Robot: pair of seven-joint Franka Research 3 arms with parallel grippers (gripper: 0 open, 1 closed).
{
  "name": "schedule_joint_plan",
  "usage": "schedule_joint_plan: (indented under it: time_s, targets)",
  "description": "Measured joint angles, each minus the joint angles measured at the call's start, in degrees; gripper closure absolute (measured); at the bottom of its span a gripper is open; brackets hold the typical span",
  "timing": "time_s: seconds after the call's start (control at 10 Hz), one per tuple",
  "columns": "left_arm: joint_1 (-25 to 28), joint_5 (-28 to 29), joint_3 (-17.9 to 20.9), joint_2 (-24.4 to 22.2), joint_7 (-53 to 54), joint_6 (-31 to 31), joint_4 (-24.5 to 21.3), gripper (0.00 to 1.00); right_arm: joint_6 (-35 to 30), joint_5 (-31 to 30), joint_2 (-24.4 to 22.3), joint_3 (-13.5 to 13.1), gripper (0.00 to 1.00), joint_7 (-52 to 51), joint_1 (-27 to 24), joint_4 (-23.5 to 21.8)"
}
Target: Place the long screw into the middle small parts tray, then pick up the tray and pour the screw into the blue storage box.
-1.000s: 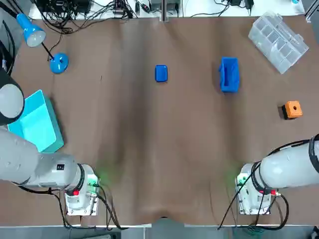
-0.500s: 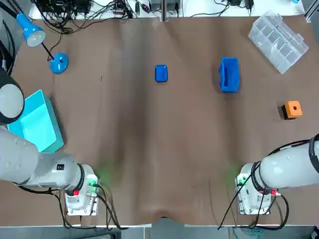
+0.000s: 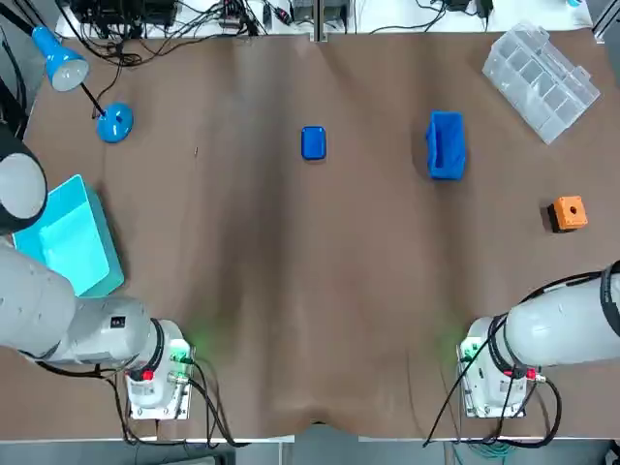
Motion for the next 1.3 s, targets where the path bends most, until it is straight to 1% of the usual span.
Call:
schedule_joint_plan:
  time_s: [0.2, 0.3, 0.9, 1.0, 1.1, 1.3]
  targets:
    - [0.0, 0.0, -0.03, 1.16, 0.0, 1.93, -1.46, 0.01, 0.0, 0.0, 0.0, 0.0, 0.0, 0.0, 0.0, 0.01]
    - [0.0, 0.0, -0.03, 1.54, 0.0, 4.49, -3.46, 0.01, 0.0, 0.0, 0.0, -0.01, 0.0, 0.0, 0.0, 0.02]
    - [0.66, 0.0, -0.02, 2.92, -0.01, 25.75, -20.33, 0.0, 0.01, 0.0, 0.0, -0.01, 0.0, 0.0, 0.0, 0.04]
    - [0.68, -0.04, -0.07, 4.15, -0.51, 28.9, -22.48, 0.0, 0.01, 0.0, 0.0, -0.01, 0.0, 0.0, 0.0, 0.05]
    - [0.61, -0.05, -0.52, 6.1, -2.23, 31.45, -23.65, 0.0, 0.01, 0.0, 0.0, -0.02, 0.0, 0.0, 0.0, 0.05]
    - [-0.02, -0.05, -2.53, 10.81, -6.14, 35.82, -24.06, 0.0, 0.01, 0.0, 0.0, -0.03, 0.0, 0.0, -0.01, 0.07]
